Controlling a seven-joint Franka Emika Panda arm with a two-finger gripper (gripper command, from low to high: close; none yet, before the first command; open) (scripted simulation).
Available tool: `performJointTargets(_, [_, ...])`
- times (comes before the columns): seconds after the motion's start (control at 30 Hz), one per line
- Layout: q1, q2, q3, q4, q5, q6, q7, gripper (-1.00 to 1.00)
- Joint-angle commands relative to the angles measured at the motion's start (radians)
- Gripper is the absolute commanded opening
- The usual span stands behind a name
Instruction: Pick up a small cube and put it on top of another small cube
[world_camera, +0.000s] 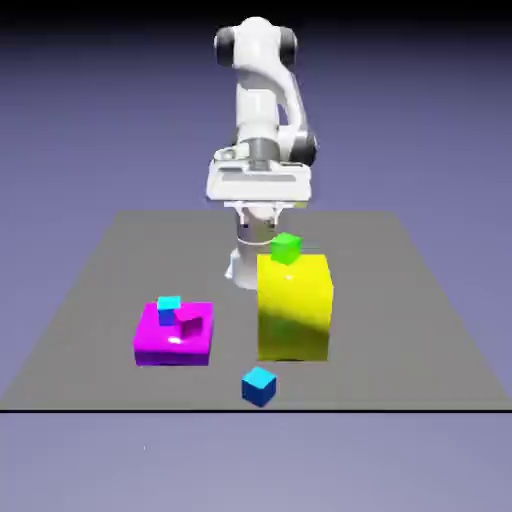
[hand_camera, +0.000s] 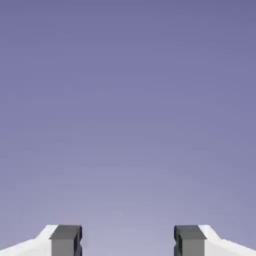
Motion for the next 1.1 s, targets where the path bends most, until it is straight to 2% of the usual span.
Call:
performJointTargets(0.0, [-0.013, 0.036, 0.012, 0.022, -0.001, -0.023, 0.025, 0.0])
performJointTargets(0.8, [-0.335, 0.906, 0.298, 0.556, -0.017, -0.57, 0.619, 0.0])
performJointTargets(0.87, [-0.338, 0.914, 0.3, 0.561, -0.017, -0.575, 0.624, 0.0])
performJointTargets(1.03, [-0.295, 1.066, 0.256, 0.563, -0.064, -0.425, 0.653, 0.0])
performJointTargets(1.07, [-0.295, 1.066, 0.256, 0.563, -0.064, -0.425, 0.653, -1.0])
